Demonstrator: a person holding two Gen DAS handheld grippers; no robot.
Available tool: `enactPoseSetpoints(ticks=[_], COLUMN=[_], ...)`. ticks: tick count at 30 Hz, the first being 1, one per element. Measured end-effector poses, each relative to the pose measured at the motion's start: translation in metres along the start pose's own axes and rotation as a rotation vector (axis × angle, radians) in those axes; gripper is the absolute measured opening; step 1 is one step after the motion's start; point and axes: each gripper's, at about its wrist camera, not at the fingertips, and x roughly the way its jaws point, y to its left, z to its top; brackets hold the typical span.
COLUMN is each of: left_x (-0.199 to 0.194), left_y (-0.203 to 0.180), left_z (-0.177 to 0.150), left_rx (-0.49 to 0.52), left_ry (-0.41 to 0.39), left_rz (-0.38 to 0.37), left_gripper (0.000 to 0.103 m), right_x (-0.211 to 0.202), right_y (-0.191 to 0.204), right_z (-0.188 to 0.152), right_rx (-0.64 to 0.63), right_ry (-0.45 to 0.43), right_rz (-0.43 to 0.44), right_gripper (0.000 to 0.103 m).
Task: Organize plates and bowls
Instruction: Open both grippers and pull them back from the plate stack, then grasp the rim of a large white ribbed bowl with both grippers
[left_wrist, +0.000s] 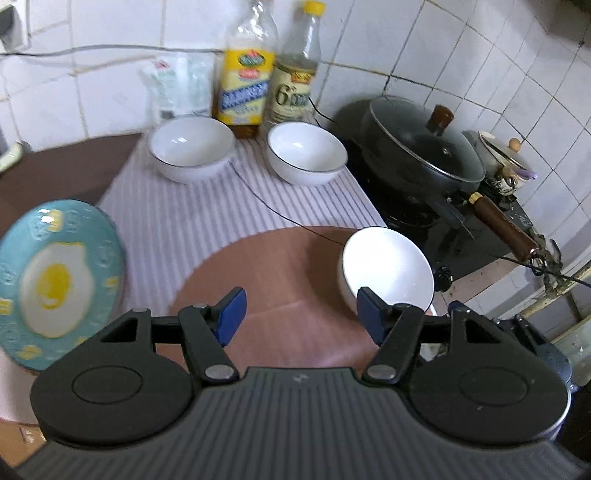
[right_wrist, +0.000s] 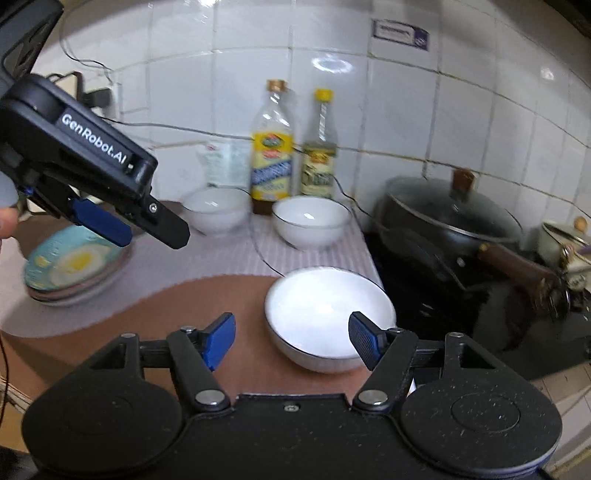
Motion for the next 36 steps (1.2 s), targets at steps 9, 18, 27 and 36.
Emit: enactPoseSetpoints(ticks=[9, 18, 27, 36], left_x=[0.063, 0.112, 0.137, 0.141], left_y=[-0.019, -0.027, -0.026, -0.023], left_z=[-0.001, -0.004, -0.002, -0.003], left_rx=[0.002, 0.016, -0.005, -0.04], left_ry=[0.049, 0.134, 0.196, 0.206], left_rz=[-0.042, -0.068, -0.1, -0.147], left_gripper=[0.065, 0.063, 0.03, 0.021], right_x=[0.037, 0.067, 0.091, 0.099], right_y=[-0.023, -0.026, -0.026, -0.026], right_z=[-0.028, -0.042, -0.044, -0.045], right_rx=[0.029, 0.046, 0.035, 0.045], right_ry=[0.031, 0.029, 0.015, -0.003], right_rz=[-0.045, -0.029, -0.022, -0.021], right_gripper=[0.087, 0.09, 0.092, 0.093])
